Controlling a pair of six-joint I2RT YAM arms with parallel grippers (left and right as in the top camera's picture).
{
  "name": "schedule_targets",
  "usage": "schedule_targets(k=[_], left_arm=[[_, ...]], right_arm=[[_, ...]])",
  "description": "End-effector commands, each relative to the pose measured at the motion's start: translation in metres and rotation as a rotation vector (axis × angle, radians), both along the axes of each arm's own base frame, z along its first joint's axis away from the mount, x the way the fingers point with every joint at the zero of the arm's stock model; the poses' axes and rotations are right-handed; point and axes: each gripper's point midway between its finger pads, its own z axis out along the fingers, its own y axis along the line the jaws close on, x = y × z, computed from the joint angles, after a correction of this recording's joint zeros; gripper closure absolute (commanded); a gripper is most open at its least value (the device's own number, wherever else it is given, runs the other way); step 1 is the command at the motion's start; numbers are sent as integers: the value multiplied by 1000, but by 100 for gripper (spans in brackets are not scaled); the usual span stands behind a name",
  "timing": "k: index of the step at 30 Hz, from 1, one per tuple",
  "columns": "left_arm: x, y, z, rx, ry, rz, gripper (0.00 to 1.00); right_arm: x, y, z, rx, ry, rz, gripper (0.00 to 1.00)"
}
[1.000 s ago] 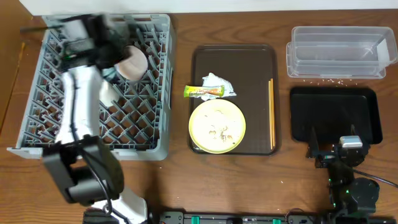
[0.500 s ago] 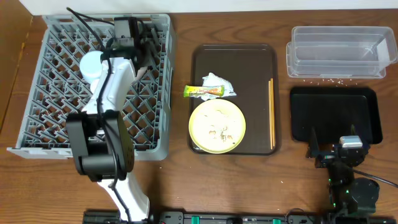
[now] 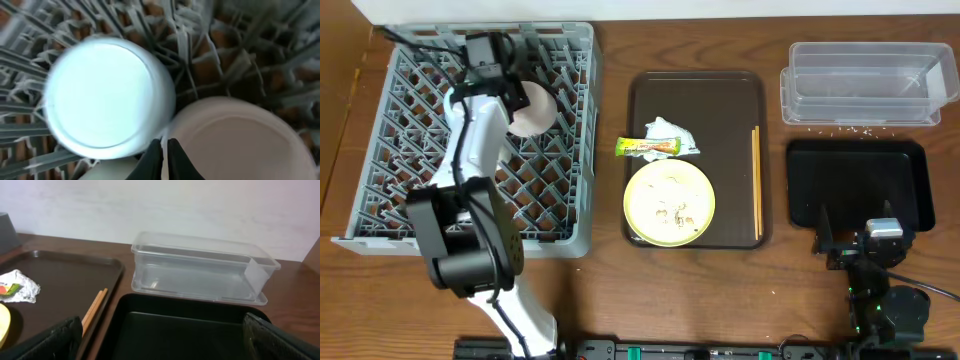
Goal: Sort waste into correct bins and load items into the dishwasher
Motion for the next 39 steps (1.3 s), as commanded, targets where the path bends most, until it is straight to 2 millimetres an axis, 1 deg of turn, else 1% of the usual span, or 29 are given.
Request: schedule_targets(k=[1, 4, 6, 8, 9, 11, 17, 18, 19, 20, 22, 24, 26, 28, 30, 32, 34, 36, 39], left_arm=[[-1, -4, 57, 9, -134, 33, 92], [-6, -8, 81, 13, -178, 28, 92], [-10, -10, 89, -7, -198, 43, 92], [-12, -13, 89, -29, -199, 46, 92], [-12, -15, 87, -42, -192, 35, 92], [-11, -24, 75, -87, -162, 5, 92], [-7, -52, 23, -241, -44, -82, 90], [-7, -56, 17, -266, -31, -96, 89], [-8, -61, 16, -290, -27, -110, 88], [-8, -68, 18, -323, -32, -133, 85], [-7, -83, 30, -390, -64, -189, 83], [-7, -106, 52, -485, -112, -275, 68], [-11, -128, 76, -575, -162, -364, 50], [-17, -150, 99, -659, -203, -455, 30], [-26, -172, 119, -745, -232, -548, 22], [-33, -188, 129, -806, -236, -609, 20], [-41, -205, 132, -862, -216, -657, 20], [-47, -218, 125, -882, -171, -667, 20], [-55, -238, 114, -896, -103, -682, 16]], right_arm=[[0, -1, 0, 12, 1, -4, 1], [0, -1, 0, 12, 0, -4, 1], [0, -1, 0, 12, 1, -4, 1], [0, -1, 0, 12, 1, -4, 1], [0, -1, 0, 12, 0, -4, 1], [0, -1, 0, 12, 1, -4, 1], [0, -1, 0, 12, 1, -4, 1], [0, -1, 0, 12, 1, -4, 1], [0, -1, 0, 13, 1, -4, 1], [0, -1, 0, 13, 1, -4, 1], [0, -1, 0, 12, 1, -4, 1], [0, -1, 0, 12, 1, -4, 1], [0, -1, 0, 12, 1, -4, 1], [0, -1, 0, 12, 1, -4, 1], [0, -1, 0, 12, 1, -4, 1], [0, -1, 0, 13, 1, -4, 1], [0, -1, 0, 12, 1, -4, 1], [0, -1, 0, 12, 1, -4, 1], [0, -1, 0, 13, 1, -4, 1]])
